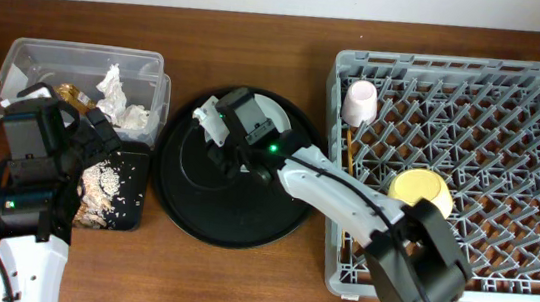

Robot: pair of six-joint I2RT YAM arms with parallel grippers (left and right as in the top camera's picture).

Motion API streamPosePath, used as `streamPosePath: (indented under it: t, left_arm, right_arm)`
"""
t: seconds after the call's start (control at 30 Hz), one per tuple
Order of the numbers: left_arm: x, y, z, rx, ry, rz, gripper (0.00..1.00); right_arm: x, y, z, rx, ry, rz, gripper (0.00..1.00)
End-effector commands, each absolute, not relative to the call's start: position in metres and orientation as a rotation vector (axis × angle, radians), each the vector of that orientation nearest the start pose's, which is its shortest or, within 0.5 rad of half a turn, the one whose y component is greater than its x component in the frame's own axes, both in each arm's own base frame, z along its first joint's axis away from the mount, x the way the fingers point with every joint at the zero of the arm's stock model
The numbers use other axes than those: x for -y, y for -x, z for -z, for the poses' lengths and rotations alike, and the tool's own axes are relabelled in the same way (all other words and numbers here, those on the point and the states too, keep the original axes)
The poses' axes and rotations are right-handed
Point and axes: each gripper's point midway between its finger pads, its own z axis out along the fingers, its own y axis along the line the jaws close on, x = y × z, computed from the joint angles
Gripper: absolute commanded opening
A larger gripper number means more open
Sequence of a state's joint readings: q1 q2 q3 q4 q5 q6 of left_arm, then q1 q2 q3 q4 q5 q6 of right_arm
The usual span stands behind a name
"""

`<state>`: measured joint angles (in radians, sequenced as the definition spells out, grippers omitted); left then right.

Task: Sort waste into correct bins and load items into the dishwasher rack
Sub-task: 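Grasp the blue cup with the right gripper and lift it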

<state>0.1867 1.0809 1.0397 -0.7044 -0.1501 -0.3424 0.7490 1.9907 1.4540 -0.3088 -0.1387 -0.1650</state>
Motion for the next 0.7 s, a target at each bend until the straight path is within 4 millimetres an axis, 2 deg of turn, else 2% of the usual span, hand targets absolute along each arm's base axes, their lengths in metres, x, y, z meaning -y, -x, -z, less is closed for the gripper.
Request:
streamPosePath:
  t: [0.0,0.1,0.2,0.27,0.33,0.4,0.53,0.57,0.67]
  left_arm:
    - [-0.087,-0.313,-0.237,-2.184,0.694,-0.093,0.99]
    - [-0.087,-0.313,-0.237,-2.184,0.694,-0.093,0.99]
    - [-0.087,-0.313,-0.237,-2.184,0.694,-0.093,0.99]
    - [-0.087,-0.313,-0.237,-2.184,0.693,-0.093,0.99]
    - [-0.087,-0.313,-0.237,-2.184,0.694,-0.093,0.99]
    - [-0.087,-0.313,-0.237,-2.184,0.693,-0.093,0.99]
    - [-0.087,-0.313,-0.237,-2.184,0.693,-0.093,0.99]
    - [-0.087,-0.313,-0.237,-2.184,0.693,-0.093,0.99]
    - [-0.087,-0.313,-0.237,-2.184,0.693,-0.093,0.99]
  right_arm:
    - [-0.381,-0.379,-0.088,-2.143,1.175,-0.388,0.38]
    - [-0.374,-0.387,-0.088,-2.131,1.174,-0.346,0.37]
    - [-0.364,-0.397,-0.084,-2.153,1.148,-0.331,0.32]
    - [-0.366,-0.396,-0.084,-2.148,1.152,-0.349,0.32]
    - [-0.378,-0.386,-0.09,-2.117,1.185,-0.454,0.33]
    - [-0.384,-0.379,-0.107,-2.082,1.196,-0.527,0.33]
    - [-0.389,-0.373,-0.16,-1.966,1.182,-0.593,0.35]
    - [-0.389,-0.375,-0.163,-1.955,1.174,-0.586,0.35]
    - [-0.38,-0.389,-0.138,-2.021,1.142,-0.467,0.36]
